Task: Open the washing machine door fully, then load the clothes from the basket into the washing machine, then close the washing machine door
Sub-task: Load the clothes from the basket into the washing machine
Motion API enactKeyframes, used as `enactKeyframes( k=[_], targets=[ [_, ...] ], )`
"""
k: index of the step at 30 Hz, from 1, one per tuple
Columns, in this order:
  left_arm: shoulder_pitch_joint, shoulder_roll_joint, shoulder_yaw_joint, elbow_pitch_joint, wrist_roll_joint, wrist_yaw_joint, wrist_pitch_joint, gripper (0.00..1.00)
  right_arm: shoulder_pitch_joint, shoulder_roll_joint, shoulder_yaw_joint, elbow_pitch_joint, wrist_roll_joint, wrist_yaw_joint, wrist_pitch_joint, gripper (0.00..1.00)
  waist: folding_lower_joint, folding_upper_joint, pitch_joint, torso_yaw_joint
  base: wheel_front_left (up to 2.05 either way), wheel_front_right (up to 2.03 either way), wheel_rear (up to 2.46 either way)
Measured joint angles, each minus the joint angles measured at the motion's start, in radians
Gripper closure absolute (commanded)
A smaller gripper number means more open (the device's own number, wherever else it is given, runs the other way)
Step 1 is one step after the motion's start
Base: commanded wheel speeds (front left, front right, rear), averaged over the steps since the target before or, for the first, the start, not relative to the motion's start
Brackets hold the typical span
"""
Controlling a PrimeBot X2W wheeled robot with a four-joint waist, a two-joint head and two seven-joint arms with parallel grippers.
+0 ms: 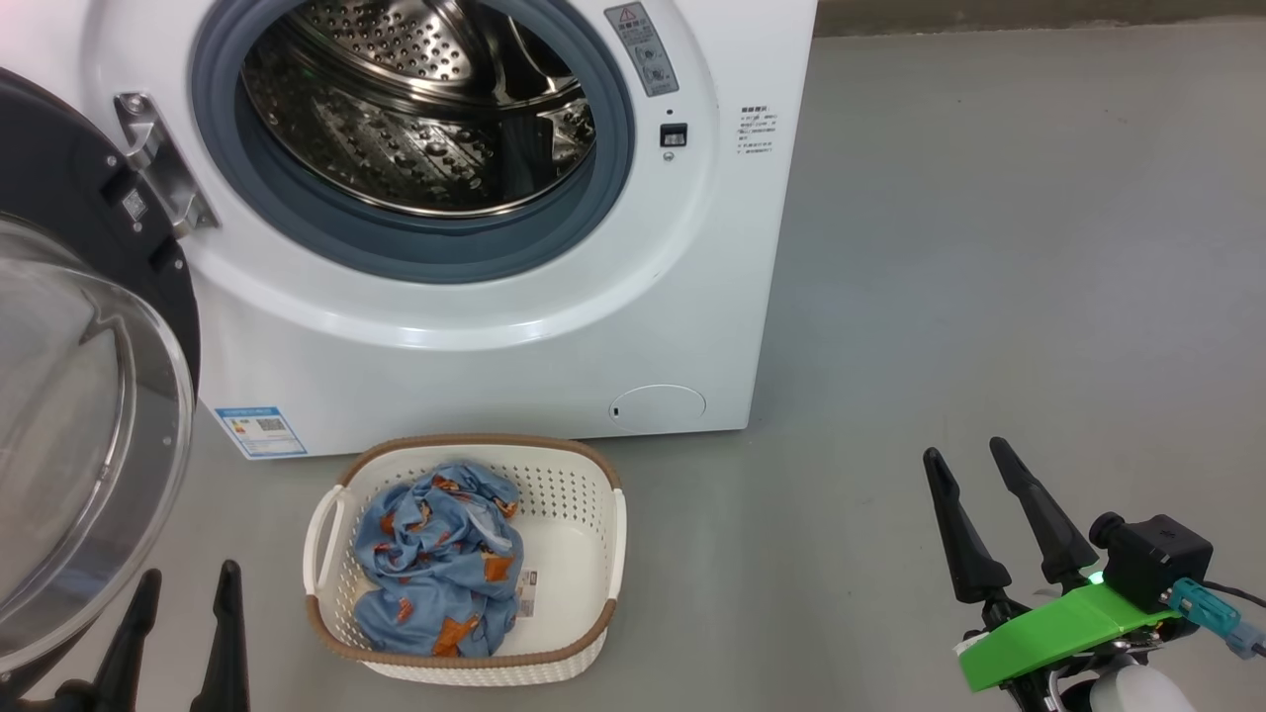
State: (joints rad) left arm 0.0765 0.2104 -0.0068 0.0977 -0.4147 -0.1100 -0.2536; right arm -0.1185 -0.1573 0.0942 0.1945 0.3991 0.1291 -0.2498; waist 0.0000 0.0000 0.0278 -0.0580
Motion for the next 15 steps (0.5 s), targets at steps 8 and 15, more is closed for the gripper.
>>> enactKeyframes(
  k=[8, 15],
  targets=[
    [0.000, -0.002, 0.004, 0.000, 0.009, 0.000, 0.000, 0.00, 0.000, 0.000, 0.000, 0.000, 0.000, 0.000, 0.000, 0.00, 0.0000, 0.0000, -0.001, -0.001, 0.08, -0.08, 0.00],
    [-0.001, -0.004, 0.007, 0.000, 0.009, 0.000, 0.000, 0.00, 0.000, 0.001, 0.000, 0.000, -0.002, 0.000, 0.000, 0.00, 0.0000, 0.0000, 0.005, -0.001, 0.52, -0.52, 0.00]
  ],
)
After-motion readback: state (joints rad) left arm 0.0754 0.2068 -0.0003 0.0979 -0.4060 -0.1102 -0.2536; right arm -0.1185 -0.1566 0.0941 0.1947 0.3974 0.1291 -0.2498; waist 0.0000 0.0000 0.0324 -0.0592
